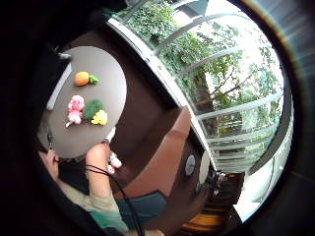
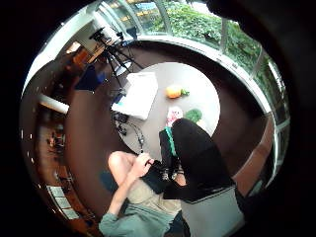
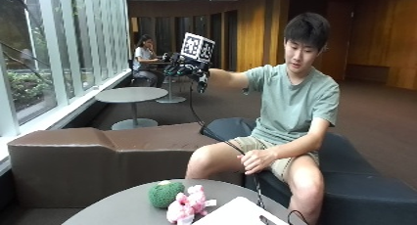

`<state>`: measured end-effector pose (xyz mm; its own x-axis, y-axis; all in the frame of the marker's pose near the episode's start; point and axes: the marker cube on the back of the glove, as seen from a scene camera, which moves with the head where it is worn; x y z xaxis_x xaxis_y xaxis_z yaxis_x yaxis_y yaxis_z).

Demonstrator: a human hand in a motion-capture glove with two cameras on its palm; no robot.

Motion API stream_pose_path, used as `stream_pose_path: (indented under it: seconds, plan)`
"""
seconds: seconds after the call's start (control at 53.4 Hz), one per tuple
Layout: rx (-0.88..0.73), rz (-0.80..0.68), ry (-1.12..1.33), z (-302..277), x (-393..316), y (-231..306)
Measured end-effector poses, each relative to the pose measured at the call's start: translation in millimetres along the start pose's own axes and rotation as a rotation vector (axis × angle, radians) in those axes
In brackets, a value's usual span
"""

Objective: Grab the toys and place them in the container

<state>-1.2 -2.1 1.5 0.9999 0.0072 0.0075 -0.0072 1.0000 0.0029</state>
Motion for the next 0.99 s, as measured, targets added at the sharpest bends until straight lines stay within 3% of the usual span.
stream_pose_path:
  seconds: [0.599, 0.711, 0.992]
  plan:
    - [-0.109, 0.008, -0.064, 36, 11, -48]
    - [-0.153, 0.018, -0.059, 69, 4, -66]
    - [-0.447, -0.073, -0.030, 205, -15, -73]
